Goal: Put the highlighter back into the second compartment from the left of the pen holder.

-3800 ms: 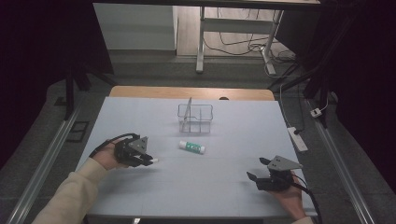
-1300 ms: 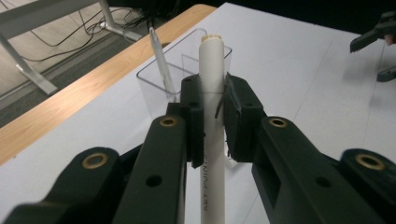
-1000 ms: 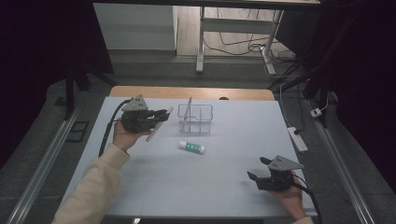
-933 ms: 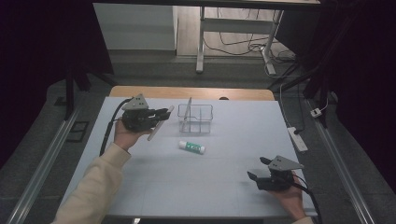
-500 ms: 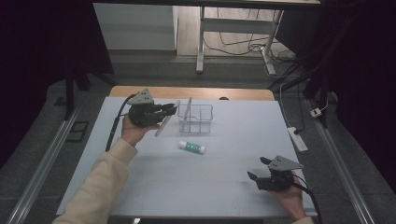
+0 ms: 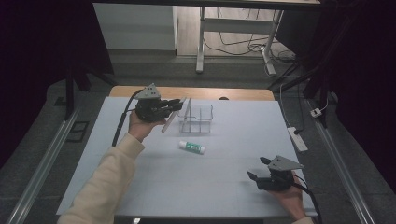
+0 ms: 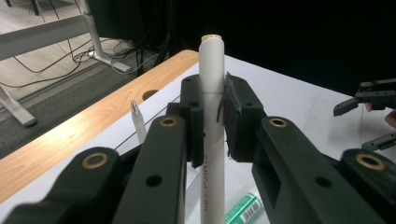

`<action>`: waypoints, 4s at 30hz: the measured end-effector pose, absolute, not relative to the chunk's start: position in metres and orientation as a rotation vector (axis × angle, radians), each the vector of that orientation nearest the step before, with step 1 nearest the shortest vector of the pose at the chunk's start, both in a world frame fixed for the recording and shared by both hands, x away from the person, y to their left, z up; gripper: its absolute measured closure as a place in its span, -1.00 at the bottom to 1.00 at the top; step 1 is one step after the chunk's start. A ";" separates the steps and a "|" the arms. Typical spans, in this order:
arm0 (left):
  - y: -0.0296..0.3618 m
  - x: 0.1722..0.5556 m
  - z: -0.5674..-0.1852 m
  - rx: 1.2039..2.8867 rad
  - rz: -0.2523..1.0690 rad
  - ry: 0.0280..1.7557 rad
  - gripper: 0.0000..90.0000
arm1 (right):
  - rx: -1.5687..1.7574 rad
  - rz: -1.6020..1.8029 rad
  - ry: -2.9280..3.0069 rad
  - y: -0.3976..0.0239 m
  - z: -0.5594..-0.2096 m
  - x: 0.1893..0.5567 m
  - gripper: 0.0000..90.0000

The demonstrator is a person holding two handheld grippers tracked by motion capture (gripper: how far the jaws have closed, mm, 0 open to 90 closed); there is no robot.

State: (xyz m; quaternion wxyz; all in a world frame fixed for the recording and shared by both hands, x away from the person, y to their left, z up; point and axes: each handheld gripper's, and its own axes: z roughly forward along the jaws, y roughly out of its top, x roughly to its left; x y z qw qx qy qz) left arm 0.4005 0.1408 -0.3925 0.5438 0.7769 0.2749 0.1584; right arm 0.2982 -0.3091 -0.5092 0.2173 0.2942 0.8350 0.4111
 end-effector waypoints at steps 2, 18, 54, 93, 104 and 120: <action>0.139 0.403 -0.392 1.838 0.372 0.654 0.74 | 0.815 1.138 2.313 -0.309 -0.509 0.298 -0.48; 0.120 0.422 -0.392 1.832 0.385 0.672 0.74 | 0.818 1.133 2.311 -0.309 -0.509 0.298 -0.48; 0.092 0.461 -0.390 1.777 0.362 0.673 0.74 | 0.819 1.144 2.306 -0.312 -0.509 0.298 -0.49; 0.072 0.496 -0.416 1.691 0.378 0.700 0.73 | 0.838 1.139 2.309 -0.315 -0.511 0.299 -0.49; 0.076 0.490 -0.416 1.734 0.359 0.726 0.31 | 0.836 1.142 2.308 -0.315 -0.511 0.299 -0.49; 0.100 0.459 -0.416 1.808 0.350 0.717 0.26 | 0.822 1.165 2.308 -0.314 -0.510 0.298 -0.48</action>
